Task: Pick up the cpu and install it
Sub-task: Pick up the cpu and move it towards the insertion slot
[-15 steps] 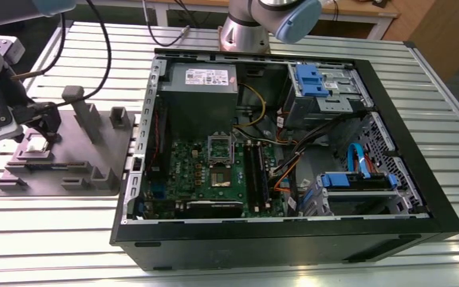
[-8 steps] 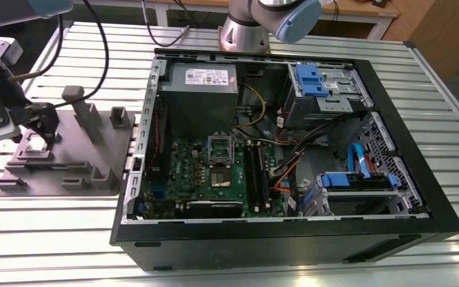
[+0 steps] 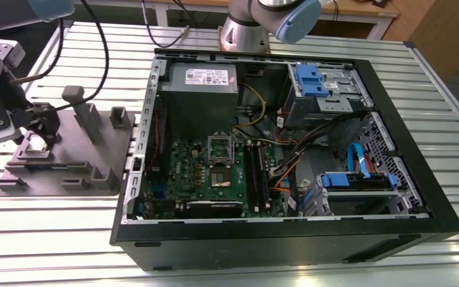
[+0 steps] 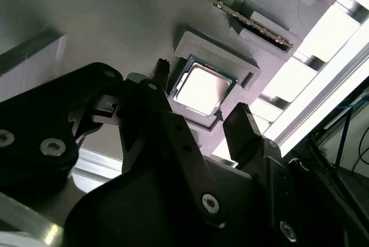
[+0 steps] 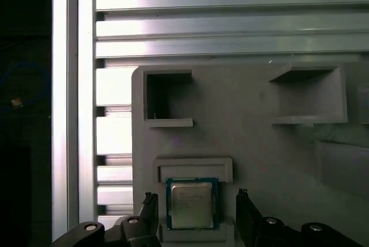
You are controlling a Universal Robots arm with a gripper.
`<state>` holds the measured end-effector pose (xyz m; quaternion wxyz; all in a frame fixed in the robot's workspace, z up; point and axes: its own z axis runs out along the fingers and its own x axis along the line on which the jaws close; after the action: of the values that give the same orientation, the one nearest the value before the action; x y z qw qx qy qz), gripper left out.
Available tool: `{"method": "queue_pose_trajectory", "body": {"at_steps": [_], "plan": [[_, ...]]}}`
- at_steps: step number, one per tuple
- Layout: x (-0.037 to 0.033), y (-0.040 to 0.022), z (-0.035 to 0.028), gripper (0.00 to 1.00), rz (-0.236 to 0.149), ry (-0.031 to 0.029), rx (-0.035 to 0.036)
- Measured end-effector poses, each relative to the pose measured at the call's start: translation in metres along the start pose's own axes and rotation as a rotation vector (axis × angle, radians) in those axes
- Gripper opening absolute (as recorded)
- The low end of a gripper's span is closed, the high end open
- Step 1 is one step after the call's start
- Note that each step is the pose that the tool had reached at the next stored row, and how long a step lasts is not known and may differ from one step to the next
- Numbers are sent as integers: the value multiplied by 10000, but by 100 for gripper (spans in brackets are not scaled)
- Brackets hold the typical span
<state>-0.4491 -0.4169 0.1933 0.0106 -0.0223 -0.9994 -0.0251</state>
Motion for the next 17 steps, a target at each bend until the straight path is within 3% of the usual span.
{"method": "queue_pose_trajectory", "body": {"at_steps": [3, 17], "plan": [[2, 0, 16, 65, 193, -10, -5], [38, -5, 79, 65, 238, -11, -32]]}}
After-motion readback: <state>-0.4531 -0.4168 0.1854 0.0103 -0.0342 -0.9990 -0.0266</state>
